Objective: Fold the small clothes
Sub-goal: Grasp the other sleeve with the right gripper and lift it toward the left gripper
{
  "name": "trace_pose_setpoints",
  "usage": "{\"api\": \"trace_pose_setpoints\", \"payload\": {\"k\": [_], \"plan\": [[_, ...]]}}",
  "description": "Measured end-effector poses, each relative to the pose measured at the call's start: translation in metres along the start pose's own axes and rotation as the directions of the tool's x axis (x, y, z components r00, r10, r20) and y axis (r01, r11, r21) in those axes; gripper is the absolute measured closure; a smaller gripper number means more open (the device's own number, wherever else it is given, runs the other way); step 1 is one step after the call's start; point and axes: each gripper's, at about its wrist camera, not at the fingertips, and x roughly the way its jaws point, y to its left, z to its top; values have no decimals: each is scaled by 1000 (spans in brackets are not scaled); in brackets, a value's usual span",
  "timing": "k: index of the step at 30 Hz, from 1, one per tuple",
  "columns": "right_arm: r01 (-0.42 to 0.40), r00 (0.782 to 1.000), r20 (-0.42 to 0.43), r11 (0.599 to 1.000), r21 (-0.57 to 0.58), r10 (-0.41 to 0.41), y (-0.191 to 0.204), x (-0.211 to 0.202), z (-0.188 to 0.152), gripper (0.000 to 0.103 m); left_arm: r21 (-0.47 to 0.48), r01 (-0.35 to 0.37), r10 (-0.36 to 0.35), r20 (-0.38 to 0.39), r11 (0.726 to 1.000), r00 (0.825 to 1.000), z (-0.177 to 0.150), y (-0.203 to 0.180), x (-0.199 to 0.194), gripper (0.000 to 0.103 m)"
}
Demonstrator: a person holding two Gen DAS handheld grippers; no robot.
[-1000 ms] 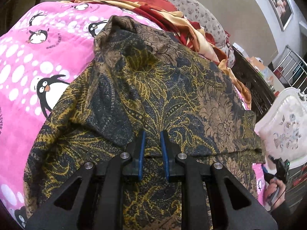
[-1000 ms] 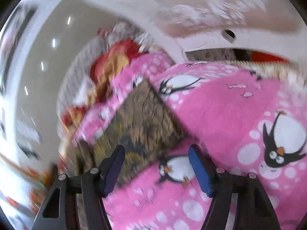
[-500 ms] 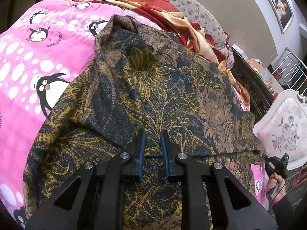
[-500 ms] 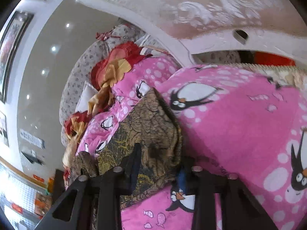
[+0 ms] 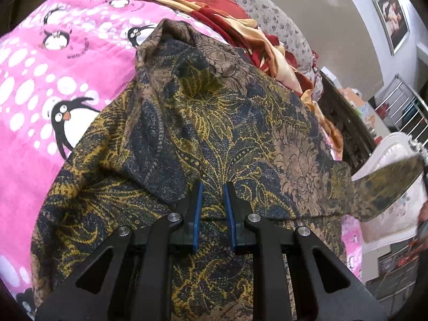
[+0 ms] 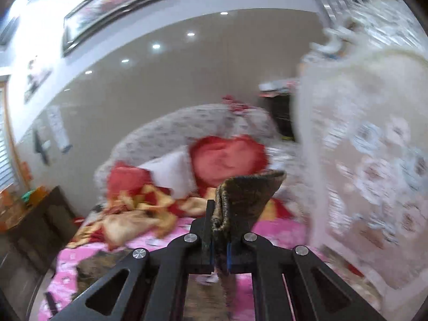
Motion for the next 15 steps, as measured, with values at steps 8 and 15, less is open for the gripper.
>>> {"api": "trace_pose_setpoints", "payload": {"k": [8, 15], "plan": [[-393, 913, -117, 919, -7, 390, 179, 62, -42, 98, 67, -122, 119, 59, 990, 991, -4, -9, -45, 88], [-545, 782, -324, 836, 60, 533, 314, 178, -153, 98, -20, -65, 66, 41, 998, 997, -23, 19, -37, 87]]}}
